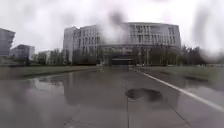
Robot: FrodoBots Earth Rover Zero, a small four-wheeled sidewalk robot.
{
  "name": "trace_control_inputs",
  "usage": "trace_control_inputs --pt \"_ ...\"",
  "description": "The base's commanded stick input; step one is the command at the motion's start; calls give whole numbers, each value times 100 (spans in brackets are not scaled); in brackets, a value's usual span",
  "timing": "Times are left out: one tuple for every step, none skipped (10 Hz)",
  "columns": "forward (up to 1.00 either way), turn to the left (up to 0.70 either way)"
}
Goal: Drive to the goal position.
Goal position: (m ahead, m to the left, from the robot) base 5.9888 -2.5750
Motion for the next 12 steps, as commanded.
trace_control_inputs --pt "70 0" --pt "70 0" --pt "70 0" --pt "70 0" --pt "70 0" --pt "70 0" --pt "70 0" --pt "70 0" --pt "70 0" --pt "70 0" --pt "70 0" --pt "70 0"
